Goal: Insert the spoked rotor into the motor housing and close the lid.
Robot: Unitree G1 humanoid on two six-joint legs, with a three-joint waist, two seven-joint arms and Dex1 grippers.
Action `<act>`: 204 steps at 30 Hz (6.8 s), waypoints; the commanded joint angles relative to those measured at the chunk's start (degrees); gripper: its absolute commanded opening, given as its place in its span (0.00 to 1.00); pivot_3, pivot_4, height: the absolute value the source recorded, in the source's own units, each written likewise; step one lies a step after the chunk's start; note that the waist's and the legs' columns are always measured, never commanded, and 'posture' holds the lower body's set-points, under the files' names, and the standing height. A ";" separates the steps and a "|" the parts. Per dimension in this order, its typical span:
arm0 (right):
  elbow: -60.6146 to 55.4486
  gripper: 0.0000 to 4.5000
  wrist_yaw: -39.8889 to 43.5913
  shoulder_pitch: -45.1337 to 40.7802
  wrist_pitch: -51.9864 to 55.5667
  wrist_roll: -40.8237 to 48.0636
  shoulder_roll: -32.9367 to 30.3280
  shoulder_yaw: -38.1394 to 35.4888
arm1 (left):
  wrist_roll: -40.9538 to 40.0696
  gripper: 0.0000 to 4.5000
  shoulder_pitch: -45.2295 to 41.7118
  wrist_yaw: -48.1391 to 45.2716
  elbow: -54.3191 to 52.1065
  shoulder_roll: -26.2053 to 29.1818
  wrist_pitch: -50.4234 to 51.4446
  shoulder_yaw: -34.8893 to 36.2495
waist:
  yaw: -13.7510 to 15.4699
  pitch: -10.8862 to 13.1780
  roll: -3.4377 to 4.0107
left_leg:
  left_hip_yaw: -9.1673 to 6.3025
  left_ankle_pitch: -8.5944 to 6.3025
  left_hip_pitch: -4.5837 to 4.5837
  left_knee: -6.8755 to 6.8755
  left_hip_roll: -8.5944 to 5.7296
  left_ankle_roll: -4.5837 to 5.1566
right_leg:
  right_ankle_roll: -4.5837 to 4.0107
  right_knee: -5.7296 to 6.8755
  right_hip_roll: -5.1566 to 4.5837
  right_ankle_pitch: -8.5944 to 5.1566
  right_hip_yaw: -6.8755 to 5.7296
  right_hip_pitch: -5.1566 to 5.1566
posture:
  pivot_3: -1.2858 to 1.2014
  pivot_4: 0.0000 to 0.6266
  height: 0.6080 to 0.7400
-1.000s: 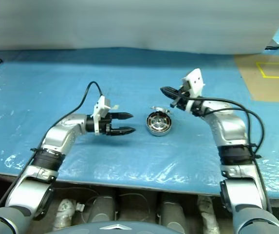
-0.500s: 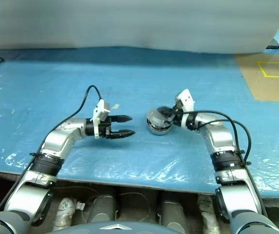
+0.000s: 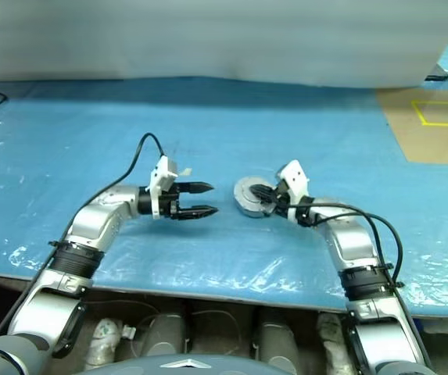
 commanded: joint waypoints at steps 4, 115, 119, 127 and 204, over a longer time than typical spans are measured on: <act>-11.06 0.00 -4.19 -0.48 6.18 2.77 -1.15 -3.74 | -2.88 0.82 -0.82 -0.29 -3.31 -0.18 1.57 1.57 | 0.05 0.02 0.02 | 0.00 0.00 0.00 -0.02 0.00 0.00 | 0.02 0.00 0.00 -0.01 0.00 -0.02 | 0.52 0.24 1.00; 9.17 0.66 -6.95 4.22 -9.65 -9.15 0.10 3.79 | 5.09 0.83 -2.17 8.28 5.60 -4.46 -5.14 -1.67 | -1.09 -0.75 -0.77 | -0.03 -0.03 1.02 -1.36 -0.05 -0.01 | 0.16 -1.55 -0.11 -0.15 -0.04 1.14 | 0.52 0.24 1.00; 8.14 0.66 -7.42 4.73 -8.97 -9.16 0.33 3.79 | 8.97 0.83 -4.91 12.99 14.52 -7.41 -11.44 -1.38 | -1.06 -0.74 -0.78 | -0.03 -0.03 0.96 -1.40 -0.05 -0.01 | 0.18 -1.68 -0.10 -0.15 -0.04 1.12 | 0.52 0.24 1.00; 7.31 0.66 -8.00 5.85 -8.32 -9.09 0.27 3.45 | 6.82 0.62 -7.23 8.47 19.43 -11.63 -16.09 -0.08 | -0.79 -0.74 -0.79 | -0.02 -0.03 0.93 -1.59 -0.06 -0.01 | 0.20 -1.71 -0.10 -0.13 -0.05 1.06 | 0.52 0.24 1.00; -3.17 0.94 -9.47 11.40 -1.94 -5.35 -0.38 1.43 | 17.55 0.00 -13.17 6.40 38.40 -18.72 -25.14 -2.27 | 1.53 -0.73 -0.83 | -0.03 -0.02 0.97 -2.02 -0.55 0.01 | 0.61 -1.82 -0.77 -0.35 -0.12 1.19 | 0.52 0.24 1.00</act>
